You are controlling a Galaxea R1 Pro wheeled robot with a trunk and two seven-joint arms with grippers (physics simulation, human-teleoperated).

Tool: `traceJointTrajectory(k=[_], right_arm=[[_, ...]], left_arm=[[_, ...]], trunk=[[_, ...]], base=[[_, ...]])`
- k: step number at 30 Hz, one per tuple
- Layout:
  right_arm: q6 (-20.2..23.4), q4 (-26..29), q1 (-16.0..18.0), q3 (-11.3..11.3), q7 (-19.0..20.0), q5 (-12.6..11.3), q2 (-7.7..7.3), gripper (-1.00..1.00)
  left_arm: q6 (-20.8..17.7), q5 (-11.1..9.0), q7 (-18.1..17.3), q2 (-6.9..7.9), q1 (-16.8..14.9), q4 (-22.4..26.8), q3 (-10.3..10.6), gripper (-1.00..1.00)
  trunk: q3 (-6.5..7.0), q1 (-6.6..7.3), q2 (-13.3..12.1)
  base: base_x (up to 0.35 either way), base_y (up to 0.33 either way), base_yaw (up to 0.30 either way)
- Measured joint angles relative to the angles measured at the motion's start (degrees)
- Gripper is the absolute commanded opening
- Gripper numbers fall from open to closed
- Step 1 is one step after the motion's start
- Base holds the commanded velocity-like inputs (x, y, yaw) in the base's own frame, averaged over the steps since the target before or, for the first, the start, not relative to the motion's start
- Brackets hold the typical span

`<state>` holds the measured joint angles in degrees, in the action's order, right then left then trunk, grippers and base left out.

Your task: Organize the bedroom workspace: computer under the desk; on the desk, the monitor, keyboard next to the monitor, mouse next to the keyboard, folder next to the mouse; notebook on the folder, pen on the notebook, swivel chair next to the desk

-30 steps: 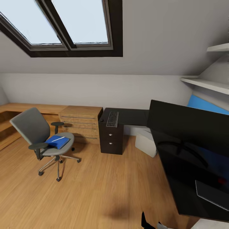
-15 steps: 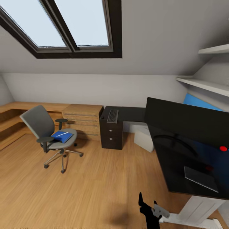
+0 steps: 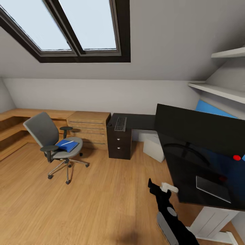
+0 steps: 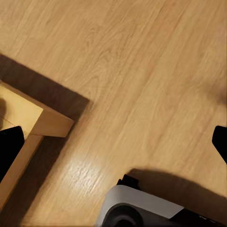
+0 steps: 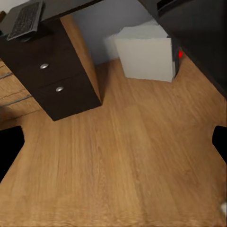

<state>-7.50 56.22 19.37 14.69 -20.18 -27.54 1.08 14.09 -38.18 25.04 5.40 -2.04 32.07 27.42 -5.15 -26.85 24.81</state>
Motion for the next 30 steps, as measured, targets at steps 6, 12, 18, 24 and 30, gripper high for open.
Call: traceJointTrajectory(k=[6,12,18,24,30], right_arm=[[15.9,4.7,0.1,-4.6,-3.3,0.7,-2.30,1.00],[19.8,5.8,0.2,-6.6,-4.1,1.2,-3.60,1.00],[17.6,6.0,0.2,-7.0,-4.3,1.2,-4.69,1.00],[13.5,6.0,0.2,-7.1,-4.4,1.2,-5.06,1.00],[10.2,5.7,0.2,-7.1,-4.5,1.2,-5.12,1.00]], left_arm=[[0.1,0.2,-0.1,-0.02,0.0,-1.6,0.0,1.00],[0.2,0.2,-0.1,-0.03,0.0,-1.9,0.1,1.00],[0.2,0.2,-0.1,-0.03,0.0,-2.1,0.1,1.00],[0.2,0.1,-0.1,-0.03,0.0,-2.1,0.1,1.00],[0.2,0.2,-0.1,-0.03,0.0,-2.2,0.1,1.00]], trunk=[[0.00,0.00,0.0],[0.00,0.00,0.0],[0.00,0.00,0.0],[0.00,0.00,0.0],[0.00,0.00,0.0]], base=[[-0.002,-0.026,0.000],[0.000,-0.217,0.000],[0.000,-0.299,0.000],[0.000,-0.311,0.000],[0.015,-0.311,0.000]])
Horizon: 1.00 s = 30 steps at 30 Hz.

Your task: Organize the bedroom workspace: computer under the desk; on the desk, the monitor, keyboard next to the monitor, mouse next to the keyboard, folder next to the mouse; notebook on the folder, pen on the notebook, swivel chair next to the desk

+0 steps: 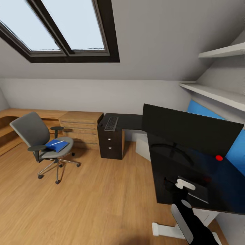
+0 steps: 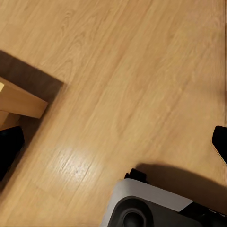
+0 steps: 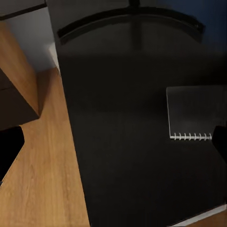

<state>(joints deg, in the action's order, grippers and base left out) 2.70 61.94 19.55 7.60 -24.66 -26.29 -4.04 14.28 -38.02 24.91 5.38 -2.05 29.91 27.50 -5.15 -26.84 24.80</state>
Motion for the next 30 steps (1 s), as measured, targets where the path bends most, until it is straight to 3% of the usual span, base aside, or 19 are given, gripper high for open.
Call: traceJointTrajectory(k=[15,21,23,24,27,28,30], right_arm=[[-6.3,-3.5,0.0,-1.5,-0.1,0.3,-0.10,1.00],[-12.2,-7.2,0.6,-1.7,-0.1,0.3,-0.15,1.00],[-13.3,-10.2,2.2,-1.8,-0.1,0.3,-0.20,1.00],[-13.9,-15.3,5.1,-1.8,0.0,0.3,-0.30,1.00],[-14.1,-18.8,7.0,-1.9,0.0,0.3,-0.52,1.00],[-14.3,-23.8,9.5,-1.9,0.2,0.3,-1.26,1.00],[-14.3,-25.3,10.3,-1.9,0.3,0.3,-1.47,1.00]], left_arm=[[0.0,0.0,0.0,0.00,0.0,0.0,0.0,1.00],[0.0,0.0,0.0,0.02,0.0,0.0,0.0,1.00],[0.0,0.0,0.0,0.02,0.0,0.0,0.0,1.00],[0.0,0.0,0.0,0.01,0.0,-0.1,0.0,1.00],[0.0,0.0,0.0,0.01,0.0,-0.1,-0.1,1.00],[0.0,0.0,0.0,0.01,0.0,-0.2,-0.1,1.00],[0.0,0.0,0.0,0.01,0.0,-0.2,-0.1,1.00]], trunk=[[0.00,0.01,0.0],[0.00,0.01,0.0],[0.00,0.01,0.0],[0.00,-0.01,0.0],[0.00,0.00,0.0],[0.00,-0.01,0.0],[0.00,-0.01,0.0]], base=[[0.158,-0.295,0.000],[0.204,-0.268,0.000],[0.112,-0.120,0.000],[0.046,-0.049,0.000],[0.023,-0.024,0.000],[0.006,-0.007,0.000],[0.004,-0.004,0.000]])
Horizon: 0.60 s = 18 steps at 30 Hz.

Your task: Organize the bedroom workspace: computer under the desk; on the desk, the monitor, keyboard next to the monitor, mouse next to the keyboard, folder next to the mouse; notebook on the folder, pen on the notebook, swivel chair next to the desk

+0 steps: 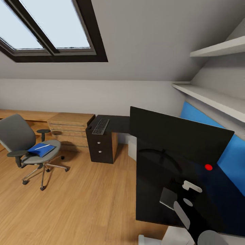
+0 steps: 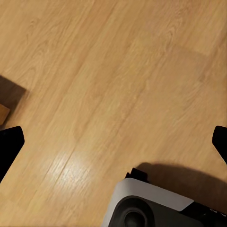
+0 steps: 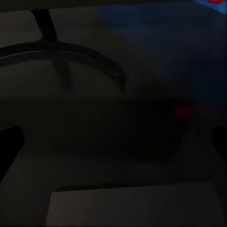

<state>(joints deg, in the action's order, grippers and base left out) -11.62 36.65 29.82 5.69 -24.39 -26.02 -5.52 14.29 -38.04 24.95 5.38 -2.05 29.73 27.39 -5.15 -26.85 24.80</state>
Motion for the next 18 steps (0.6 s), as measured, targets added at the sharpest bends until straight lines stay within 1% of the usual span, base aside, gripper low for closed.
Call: traceJointTrajectory(k=[3,6,10,12,16,18], right_arm=[[0.0,-0.7,0.4,0.0,0.0,0.0,-0.10,1.00],[0.0,-1.3,0.7,0.0,0.0,0.1,-0.17,1.00],[0.0,-2.0,0.9,0.0,0.0,0.1,-0.19,1.00],[0.0,-3.6,1.6,0.0,0.0,0.1,-0.20,1.00],[0.1,-7.9,3.8,0.0,0.0,0.1,-0.21,1.00],[0.1,-8.6,4.2,0.0,0.0,0.1,-0.22,1.00]], left_arm=[[0.0,0.0,0.0,0.00,0.0,0.0,0.0,1.00],[0.0,0.0,0.0,0.00,0.0,0.0,0.1,1.00],[0.0,0.1,0.0,-0.01,0.0,0.0,0.0,1.00],[0.0,0.1,0.0,-0.01,0.0,0.0,0.0,1.00],[0.0,0.1,0.0,-0.01,0.0,0.0,0.0,1.00],[0.0,0.1,0.0,-0.01,0.0,0.0,0.0,1.00]], trunk=[[0.00,0.00,0.0],[0.00,0.02,0.0],[0.00,0.03,0.0],[0.00,0.03,0.0],[0.00,0.03,0.0],[0.00,0.03,0.0]], base=[[0.006,-0.002,0.000],[0.144,-0.001,0.000],[0.265,0.000,0.000],[0.304,0.000,0.000],[0.315,0.000,0.000],[0.298,0.000,0.000]])
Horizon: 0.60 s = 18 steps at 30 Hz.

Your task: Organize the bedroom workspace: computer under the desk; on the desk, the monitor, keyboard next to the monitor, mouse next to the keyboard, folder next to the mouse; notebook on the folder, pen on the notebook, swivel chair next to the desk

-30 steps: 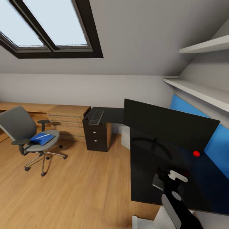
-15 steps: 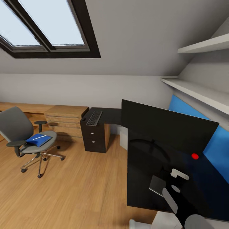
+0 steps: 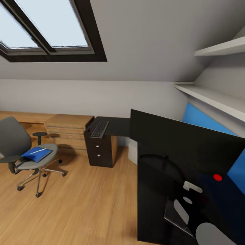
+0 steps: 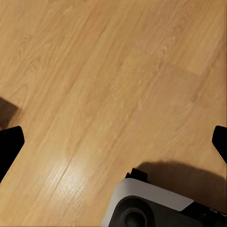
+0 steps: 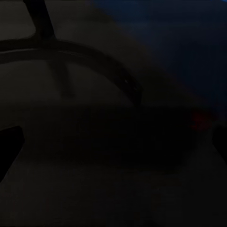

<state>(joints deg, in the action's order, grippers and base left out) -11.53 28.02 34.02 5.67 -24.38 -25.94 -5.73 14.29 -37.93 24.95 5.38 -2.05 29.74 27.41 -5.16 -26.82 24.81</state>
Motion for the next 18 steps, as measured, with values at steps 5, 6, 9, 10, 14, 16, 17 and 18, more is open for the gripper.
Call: traceJointTrajectory(k=[5,6,9,10,14,16,17,18], right_arm=[[0.1,-1.3,0.6,0.0,0.0,0.0,0.00,1.00],[0.1,-1.9,0.8,0.0,0.0,0.0,-0.01,1.00],[0.1,-6.9,3.3,0.0,0.0,-0.1,-0.11,1.00],[0.2,-7.7,3.7,0.0,0.0,-0.1,-0.13,1.00],[0.4,-10.9,5.5,0.0,0.5,-0.1,-0.31,1.00],[2.0,-12.3,6.3,0.0,1.3,-0.4,-0.53,1.00],[3.1,-12.6,6.4,0.0,1.5,-0.5,-0.54,1.00],[4.1,-12.7,6.5,0.0,1.6,-0.5,-0.56,1.00]], left_arm=[[0.0,0.2,0.0,0.00,0.0,0.0,0.1,1.00],[0.0,0.2,0.0,0.00,0.0,0.0,0.1,1.00],[0.1,0.2,0.0,0.00,0.0,0.8,0.1,1.00],[0.1,0.2,0.1,0.01,0.0,1.1,0.0,1.00],[0.1,0.2,0.2,0.06,0.0,3.2,-0.3,1.00],[0.1,0.2,0.4,0.21,0.0,4.8,-0.4,1.00],[0.1,0.2,0.4,0.26,0.0,5.1,-0.4,1.00],[0.1,0.2,0.5,0.29,0.0,5.3,-0.5,1.00]], trunk=[[0.00,-0.02,0.0],[0.00,-0.03,0.0],[0.01,-0.03,0.0],[0.00,-0.03,0.0],[0.00,-0.03,0.0],[-0.17,-0.25,0.4],[-0.35,-0.47,0.8],[-0.53,-0.69,1.2]], base=[[0.139,0.000,0.000],[0.056,0.000,0.000],[0.013,0.000,0.000],[0.007,0.000,0.000],[0.004,0.000,0.000],[0.001,0.000,0.000],[0.000,0.000,0.000],[0.000,0.000,0.000]])
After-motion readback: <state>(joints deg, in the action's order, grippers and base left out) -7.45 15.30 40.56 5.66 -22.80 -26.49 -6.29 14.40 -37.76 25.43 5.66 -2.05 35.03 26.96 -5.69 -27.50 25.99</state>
